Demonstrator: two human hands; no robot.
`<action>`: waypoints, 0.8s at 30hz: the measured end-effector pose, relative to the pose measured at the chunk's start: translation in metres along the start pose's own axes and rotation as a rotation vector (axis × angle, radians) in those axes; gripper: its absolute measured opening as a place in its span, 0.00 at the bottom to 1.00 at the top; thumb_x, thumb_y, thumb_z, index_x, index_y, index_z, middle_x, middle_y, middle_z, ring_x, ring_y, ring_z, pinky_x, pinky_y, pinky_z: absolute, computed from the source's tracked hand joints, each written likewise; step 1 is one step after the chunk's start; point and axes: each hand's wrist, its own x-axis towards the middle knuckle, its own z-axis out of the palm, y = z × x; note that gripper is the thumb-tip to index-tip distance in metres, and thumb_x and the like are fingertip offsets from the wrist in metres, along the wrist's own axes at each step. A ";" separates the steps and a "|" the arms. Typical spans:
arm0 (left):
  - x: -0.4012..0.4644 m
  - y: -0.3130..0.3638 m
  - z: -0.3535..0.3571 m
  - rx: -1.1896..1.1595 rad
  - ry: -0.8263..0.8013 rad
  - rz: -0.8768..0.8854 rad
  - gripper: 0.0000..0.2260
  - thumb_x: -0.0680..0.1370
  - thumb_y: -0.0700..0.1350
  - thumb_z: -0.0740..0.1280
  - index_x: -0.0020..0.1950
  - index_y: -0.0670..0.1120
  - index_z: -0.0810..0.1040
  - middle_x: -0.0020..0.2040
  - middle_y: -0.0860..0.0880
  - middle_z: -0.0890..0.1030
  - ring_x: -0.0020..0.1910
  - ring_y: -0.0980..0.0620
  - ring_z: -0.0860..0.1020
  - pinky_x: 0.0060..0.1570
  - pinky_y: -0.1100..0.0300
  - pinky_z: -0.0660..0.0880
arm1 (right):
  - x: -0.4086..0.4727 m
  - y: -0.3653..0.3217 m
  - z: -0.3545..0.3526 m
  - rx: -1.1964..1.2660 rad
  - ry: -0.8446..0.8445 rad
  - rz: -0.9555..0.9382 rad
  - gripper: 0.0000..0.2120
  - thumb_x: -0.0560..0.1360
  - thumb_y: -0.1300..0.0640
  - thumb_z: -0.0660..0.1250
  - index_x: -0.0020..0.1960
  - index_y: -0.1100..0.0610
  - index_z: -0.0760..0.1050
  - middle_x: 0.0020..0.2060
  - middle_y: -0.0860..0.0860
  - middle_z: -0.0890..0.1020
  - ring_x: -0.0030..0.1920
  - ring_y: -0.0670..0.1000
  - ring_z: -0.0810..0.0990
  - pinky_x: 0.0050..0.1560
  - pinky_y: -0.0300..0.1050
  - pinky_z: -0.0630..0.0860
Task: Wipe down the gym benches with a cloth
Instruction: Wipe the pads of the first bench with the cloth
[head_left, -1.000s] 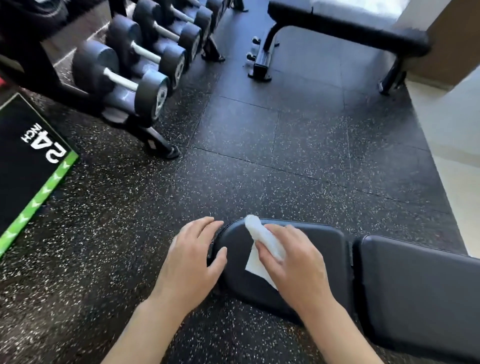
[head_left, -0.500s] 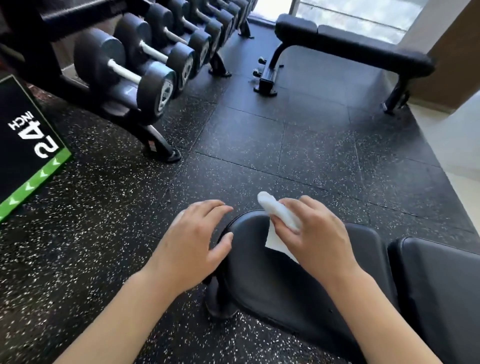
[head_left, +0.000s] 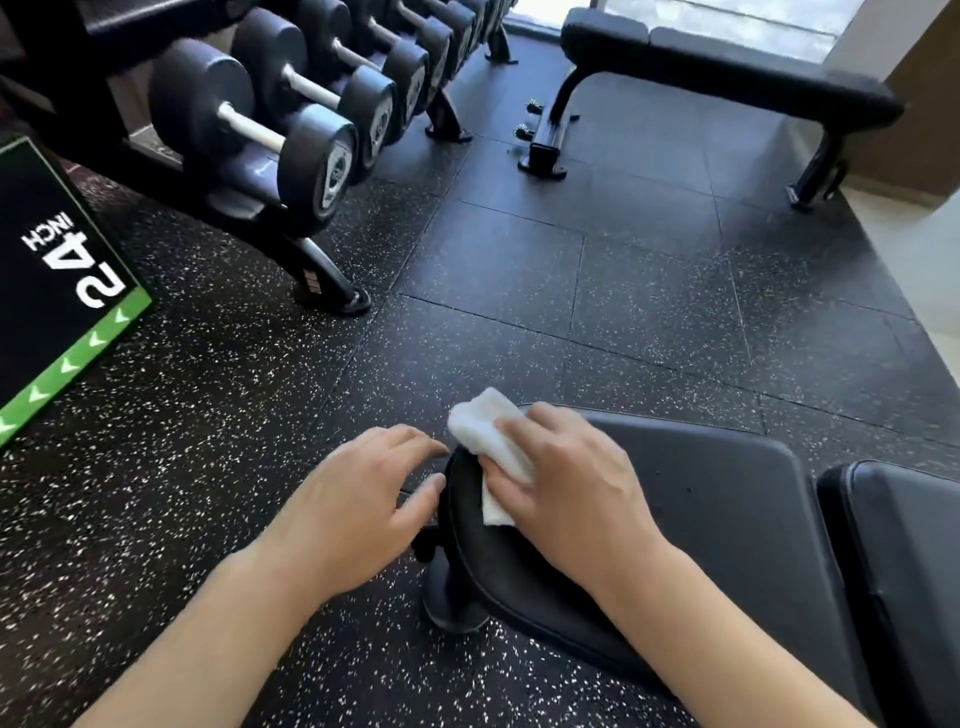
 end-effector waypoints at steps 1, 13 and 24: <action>0.000 -0.006 -0.001 0.007 -0.008 -0.014 0.20 0.82 0.58 0.57 0.70 0.55 0.76 0.64 0.63 0.76 0.65 0.61 0.73 0.68 0.58 0.71 | -0.006 -0.008 0.002 0.010 -0.021 -0.049 0.13 0.78 0.43 0.66 0.46 0.53 0.78 0.40 0.47 0.74 0.43 0.52 0.74 0.45 0.49 0.74; -0.005 0.000 0.003 -0.034 -0.001 0.000 0.22 0.82 0.59 0.57 0.76 0.59 0.70 0.70 0.67 0.72 0.70 0.64 0.70 0.72 0.59 0.69 | 0.042 0.061 -0.006 -0.091 0.071 0.226 0.12 0.80 0.41 0.65 0.51 0.49 0.75 0.39 0.47 0.75 0.48 0.58 0.81 0.44 0.49 0.69; -0.002 -0.003 -0.003 -0.092 -0.030 0.058 0.16 0.82 0.54 0.62 0.70 0.57 0.76 0.65 0.65 0.76 0.65 0.61 0.76 0.64 0.51 0.76 | -0.030 0.001 0.007 -0.002 0.025 -0.221 0.13 0.78 0.44 0.67 0.43 0.53 0.76 0.38 0.48 0.72 0.39 0.53 0.72 0.38 0.48 0.71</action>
